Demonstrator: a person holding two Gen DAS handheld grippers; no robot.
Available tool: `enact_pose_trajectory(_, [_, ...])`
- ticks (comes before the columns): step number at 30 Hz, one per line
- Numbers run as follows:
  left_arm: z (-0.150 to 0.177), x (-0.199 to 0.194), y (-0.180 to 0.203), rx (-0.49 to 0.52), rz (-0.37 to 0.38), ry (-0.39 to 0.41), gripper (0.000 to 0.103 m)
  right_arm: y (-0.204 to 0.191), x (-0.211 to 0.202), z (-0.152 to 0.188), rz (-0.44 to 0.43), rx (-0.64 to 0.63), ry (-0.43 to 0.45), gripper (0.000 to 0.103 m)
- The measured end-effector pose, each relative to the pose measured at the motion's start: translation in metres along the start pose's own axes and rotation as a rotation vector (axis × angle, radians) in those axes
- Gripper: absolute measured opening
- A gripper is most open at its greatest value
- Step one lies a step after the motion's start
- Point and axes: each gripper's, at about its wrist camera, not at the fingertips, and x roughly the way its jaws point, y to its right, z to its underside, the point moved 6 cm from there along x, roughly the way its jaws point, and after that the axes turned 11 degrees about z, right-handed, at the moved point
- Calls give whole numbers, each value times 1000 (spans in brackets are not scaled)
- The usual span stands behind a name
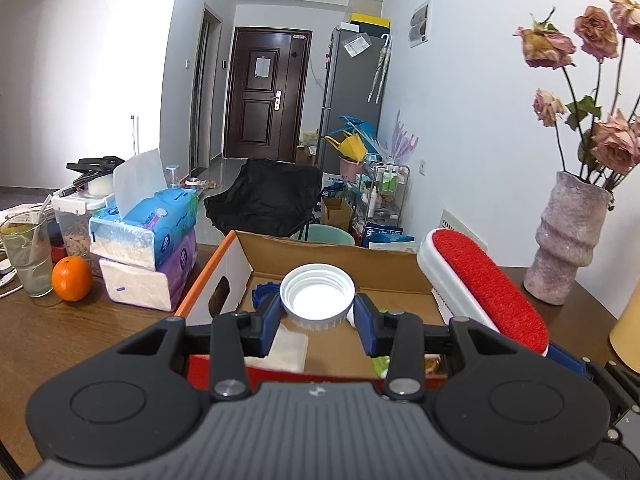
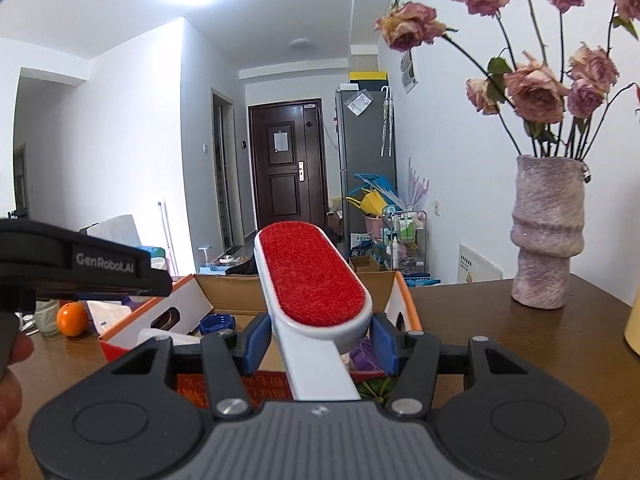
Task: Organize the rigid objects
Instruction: 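Carry the white cap and red lint brush over the red box, then open both grippers to drop the white cap and lint brush into the box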
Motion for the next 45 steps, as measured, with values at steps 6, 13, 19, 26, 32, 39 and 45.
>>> enact_pose_trajectory(6, [-8, 24, -7, -6, -14, -6, 40, -7, 28, -4, -8, 4, -5, 53])
enact_pose_trajectory(13, [-16, 53, -13, -3, -22, -13, 40, -14, 61, -9, -17, -8, -11, 53])
enact_pose_trajectory(19, [-22, 74, -23, -11, -41, -23, 40, -20, 87, -14, -42, -15, -15, 53])
enact_pose_trajectory(26, [-24, 91, -32, -8, -63, -34, 40, -27, 107, -17, -59, -48, -11, 53])
enact_pose_trajectory(32, [-21, 104, -41, -1, -67, -75, 41, -30, 118, -15, -46, -79, -23, 54])
enact_pose_trajectory(39, [-22, 94, -43, 47, -87, -44, 95, -19, 117, -15, 10, -59, -35, 101])
enact_pose_trajectory(45, [-24, 84, -46, 50, -91, -21, 103, -8, 116, -19, 58, -28, -33, 103])
